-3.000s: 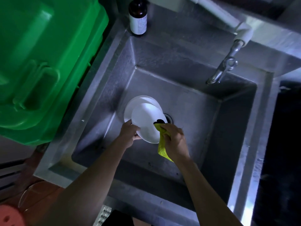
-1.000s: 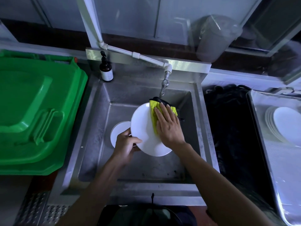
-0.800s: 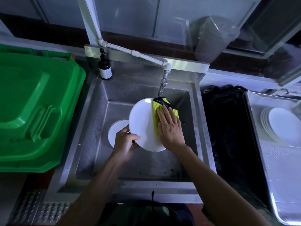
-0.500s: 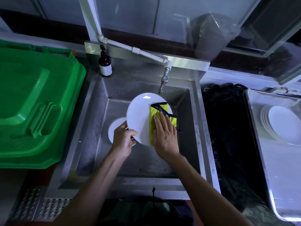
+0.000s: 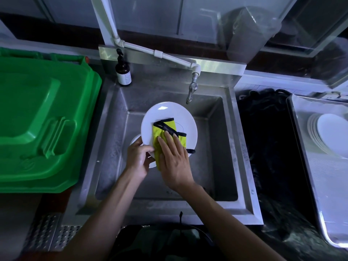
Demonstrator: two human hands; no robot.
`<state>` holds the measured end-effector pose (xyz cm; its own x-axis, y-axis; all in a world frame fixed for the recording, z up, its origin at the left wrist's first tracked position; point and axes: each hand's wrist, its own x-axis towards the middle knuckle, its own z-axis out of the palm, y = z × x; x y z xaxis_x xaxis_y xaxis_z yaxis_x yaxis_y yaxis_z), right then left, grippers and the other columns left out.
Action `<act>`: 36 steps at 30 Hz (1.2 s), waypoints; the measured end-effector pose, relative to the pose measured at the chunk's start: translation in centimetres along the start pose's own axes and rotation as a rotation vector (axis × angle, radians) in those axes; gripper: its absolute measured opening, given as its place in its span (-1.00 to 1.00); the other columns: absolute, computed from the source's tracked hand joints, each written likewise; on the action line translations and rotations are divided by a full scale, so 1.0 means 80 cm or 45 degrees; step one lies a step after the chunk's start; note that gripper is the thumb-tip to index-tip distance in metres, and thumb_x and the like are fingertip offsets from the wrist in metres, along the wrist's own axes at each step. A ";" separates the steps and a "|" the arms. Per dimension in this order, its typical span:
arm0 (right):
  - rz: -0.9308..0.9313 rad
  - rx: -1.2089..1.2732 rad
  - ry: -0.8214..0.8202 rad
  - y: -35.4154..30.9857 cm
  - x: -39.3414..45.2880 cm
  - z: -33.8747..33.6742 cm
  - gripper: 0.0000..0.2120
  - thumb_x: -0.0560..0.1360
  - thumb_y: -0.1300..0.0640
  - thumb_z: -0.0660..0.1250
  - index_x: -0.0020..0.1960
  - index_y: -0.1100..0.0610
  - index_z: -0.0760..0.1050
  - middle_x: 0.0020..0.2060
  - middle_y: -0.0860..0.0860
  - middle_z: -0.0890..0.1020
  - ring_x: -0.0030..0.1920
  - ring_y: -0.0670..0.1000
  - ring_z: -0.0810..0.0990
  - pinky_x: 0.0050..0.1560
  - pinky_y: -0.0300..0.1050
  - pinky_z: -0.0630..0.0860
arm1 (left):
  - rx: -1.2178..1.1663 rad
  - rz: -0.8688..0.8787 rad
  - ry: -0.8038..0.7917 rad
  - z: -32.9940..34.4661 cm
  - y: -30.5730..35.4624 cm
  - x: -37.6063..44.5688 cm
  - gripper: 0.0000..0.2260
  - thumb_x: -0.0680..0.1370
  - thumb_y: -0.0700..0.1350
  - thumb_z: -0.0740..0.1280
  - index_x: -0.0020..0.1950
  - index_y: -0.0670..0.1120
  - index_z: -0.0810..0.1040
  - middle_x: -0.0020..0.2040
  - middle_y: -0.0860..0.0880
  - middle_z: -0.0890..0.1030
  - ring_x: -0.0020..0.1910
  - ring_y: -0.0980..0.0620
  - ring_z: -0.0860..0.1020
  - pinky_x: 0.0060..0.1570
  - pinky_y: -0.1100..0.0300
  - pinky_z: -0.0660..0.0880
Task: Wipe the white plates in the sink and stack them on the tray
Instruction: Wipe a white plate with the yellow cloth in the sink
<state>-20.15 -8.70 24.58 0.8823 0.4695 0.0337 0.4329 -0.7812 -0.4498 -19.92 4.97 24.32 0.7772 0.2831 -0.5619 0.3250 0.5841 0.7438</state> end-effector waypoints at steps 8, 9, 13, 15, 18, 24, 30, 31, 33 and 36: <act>-0.131 -0.149 -0.059 0.035 -0.014 -0.012 -0.52 0.71 0.00 0.01 0.60 0.08 0.21 0.62 0.05 0.12 0.63 0.13 0.00 0.54 0.24 0.10 | 0.005 0.020 -0.018 -0.018 0.008 0.000 -0.61 0.29 -0.36 0.30 0.05 -0.12 0.67 -0.02 -0.16 0.70 -0.10 -0.17 0.63 -0.14 -0.07 0.63; -0.136 -0.165 -0.071 0.039 -0.012 -0.013 -0.52 0.72 0.00 0.01 0.61 0.08 0.18 0.62 0.04 0.10 0.63 0.13 -0.02 0.55 0.24 0.08 | 0.010 0.013 -0.023 -0.019 0.009 0.000 -0.60 0.25 -0.33 0.31 0.03 -0.09 0.68 -0.03 -0.14 0.70 -0.11 -0.16 0.63 -0.16 -0.06 0.64; -0.085 -0.187 -0.068 0.049 0.002 -0.020 -0.50 0.71 -0.01 0.01 0.62 0.05 0.13 0.63 0.02 0.06 0.63 0.10 -0.06 0.58 0.20 0.02 | 0.046 0.004 -0.038 -0.025 0.014 0.002 -0.64 0.22 -0.33 0.32 -0.08 -0.06 0.69 -0.05 -0.12 0.69 -0.09 -0.18 0.61 -0.23 -0.01 0.61; -0.058 -0.201 -0.067 0.052 0.013 -0.023 -0.50 0.71 -0.01 0.02 0.63 0.04 0.10 0.63 0.01 0.04 0.63 0.09 -0.07 0.59 0.18 0.00 | 0.070 0.006 -0.046 -0.028 0.016 0.004 -0.65 0.23 -0.33 0.33 -0.06 -0.07 0.68 -0.03 -0.14 0.69 -0.08 -0.19 0.59 -0.21 -0.03 0.61; -0.039 -0.206 -0.069 0.056 0.028 -0.029 -0.50 0.71 0.01 0.01 0.64 0.04 0.07 0.64 0.01 0.02 0.63 0.08 -0.09 0.58 0.17 -0.02 | 0.107 0.000 -0.068 -0.034 0.017 0.007 -0.64 0.24 -0.32 0.34 -0.04 -0.07 0.69 -0.03 -0.14 0.69 -0.08 -0.18 0.61 -0.21 -0.04 0.62; 0.008 -0.212 -0.026 0.056 0.063 -0.038 -0.50 0.71 0.05 0.01 0.63 0.05 0.09 0.64 0.01 0.03 0.63 0.11 -0.07 0.59 0.15 -0.03 | 0.190 -0.016 -0.111 -0.041 0.018 0.011 -0.63 0.23 -0.31 0.34 -0.03 -0.06 0.71 -0.02 -0.18 0.69 -0.10 -0.22 0.63 -0.18 -0.09 0.63; -0.092 -0.219 -0.020 0.046 0.091 -0.043 -0.50 0.69 0.06 0.05 0.62 0.06 0.14 0.63 0.00 0.08 0.63 0.13 -0.02 0.58 0.16 0.02 | 0.221 -0.019 -0.182 -0.043 0.015 -0.001 -0.62 0.25 -0.30 0.35 0.02 -0.06 0.71 0.03 -0.22 0.69 -0.12 -0.18 0.66 -0.15 -0.14 0.62; -0.129 -0.210 -0.025 0.043 0.093 -0.044 -0.50 0.69 0.07 0.06 0.62 0.07 0.15 0.63 0.01 0.09 0.63 0.15 -0.01 0.57 0.18 0.05 | 0.225 -0.022 -0.195 -0.043 0.014 -0.003 -0.62 0.26 -0.31 0.35 0.01 -0.05 0.72 0.03 -0.21 0.69 -0.11 -0.17 0.67 -0.12 -0.14 0.62; -0.227 -0.197 -0.034 0.036 0.095 -0.045 -0.50 0.68 0.08 0.05 0.61 0.10 0.17 0.62 0.03 0.12 0.62 0.18 0.02 0.54 0.21 0.11 | 0.240 -0.028 -0.225 -0.042 0.013 -0.007 -0.62 0.27 -0.31 0.36 -0.01 -0.02 0.73 0.04 -0.19 0.70 -0.07 -0.14 0.69 -0.09 -0.14 0.63; -0.354 -0.189 -0.047 0.025 0.096 -0.045 -0.50 0.68 0.09 0.06 0.61 0.11 0.18 0.61 0.03 0.15 0.61 0.19 0.05 0.52 0.20 0.14 | 0.254 -0.022 -0.259 -0.040 0.014 -0.012 -0.64 0.27 -0.31 0.35 -0.04 0.00 0.73 -0.01 -0.15 0.70 -0.08 -0.11 0.69 -0.16 -0.07 0.64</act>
<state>-11.85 -8.16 27.13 0.7204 0.6857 0.1037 0.6810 -0.6712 -0.2929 -22.03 7.81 24.49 0.8561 0.1043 -0.5062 0.4232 0.4205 0.8025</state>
